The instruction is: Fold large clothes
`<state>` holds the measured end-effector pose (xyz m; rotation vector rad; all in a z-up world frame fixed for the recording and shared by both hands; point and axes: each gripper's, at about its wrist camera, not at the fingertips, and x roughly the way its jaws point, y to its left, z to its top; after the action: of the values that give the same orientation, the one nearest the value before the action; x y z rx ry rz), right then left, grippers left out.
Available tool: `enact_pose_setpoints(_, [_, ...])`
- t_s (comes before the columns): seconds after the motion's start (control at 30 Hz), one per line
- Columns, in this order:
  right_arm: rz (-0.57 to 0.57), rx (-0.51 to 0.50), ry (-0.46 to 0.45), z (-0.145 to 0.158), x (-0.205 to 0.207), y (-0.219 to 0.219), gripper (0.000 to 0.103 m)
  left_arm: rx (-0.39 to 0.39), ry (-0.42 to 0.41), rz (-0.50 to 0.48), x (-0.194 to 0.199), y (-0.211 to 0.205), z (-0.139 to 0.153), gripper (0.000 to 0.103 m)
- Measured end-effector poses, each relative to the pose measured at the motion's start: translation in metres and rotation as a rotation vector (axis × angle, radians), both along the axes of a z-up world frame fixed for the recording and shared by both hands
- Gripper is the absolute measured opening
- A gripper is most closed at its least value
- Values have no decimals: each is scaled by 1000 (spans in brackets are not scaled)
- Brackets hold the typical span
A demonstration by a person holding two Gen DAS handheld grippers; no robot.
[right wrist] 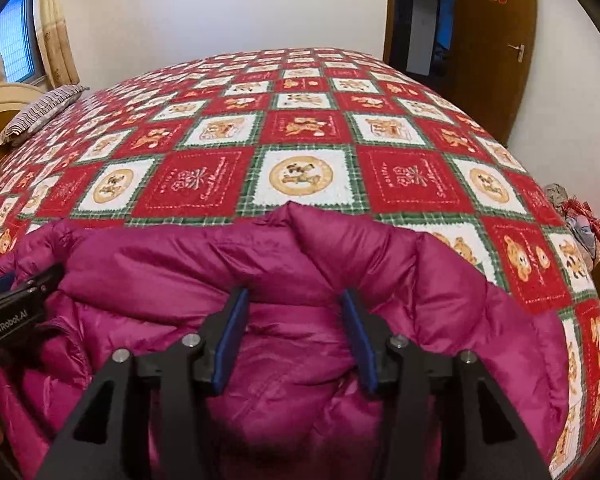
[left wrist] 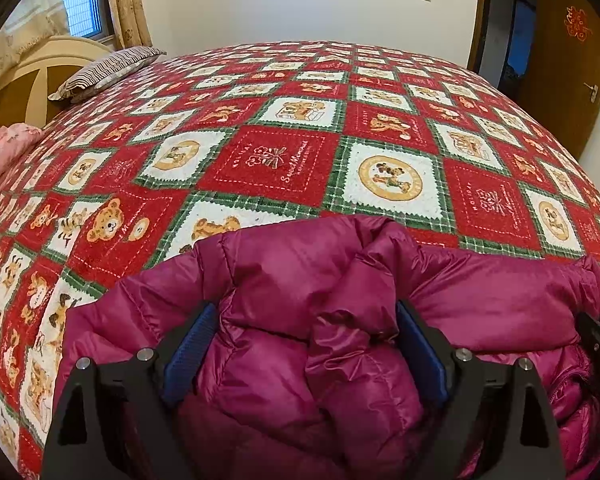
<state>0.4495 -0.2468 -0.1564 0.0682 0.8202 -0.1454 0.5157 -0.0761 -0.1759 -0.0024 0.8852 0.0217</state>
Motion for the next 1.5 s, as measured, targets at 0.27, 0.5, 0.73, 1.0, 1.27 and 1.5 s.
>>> enact_pose_setpoints(0.27, [-13, -6, -12, 1, -1, 0, 63, -17, 8, -2, 0, 2, 0, 91])
enact_pose_setpoints(0.5, [-62, 68, -85, 20, -35, -8, 71, -40, 62, -59, -7, 7, 7, 91])
enact_pose_setpoints(0.73, [-37, -21, -140, 46, -67, -1, 71, -48, -38, -75, -52, 29, 43, 91])
enact_pose_setpoints(1.0, [-140, -32, -93, 24, -80, -51, 72, -6, -47, 152, -57, 97, 24, 91])
enact_pose_setpoints(1.27, [-131, 28, -12, -1, -64, -60, 84, 55, -4, 154, -42, 84, -4, 92])
enact_pose_setpoints(1.5, [-135, -6, -7, -1, -67, -60, 86, 31, 10, 158, -44, 93, -3, 93])
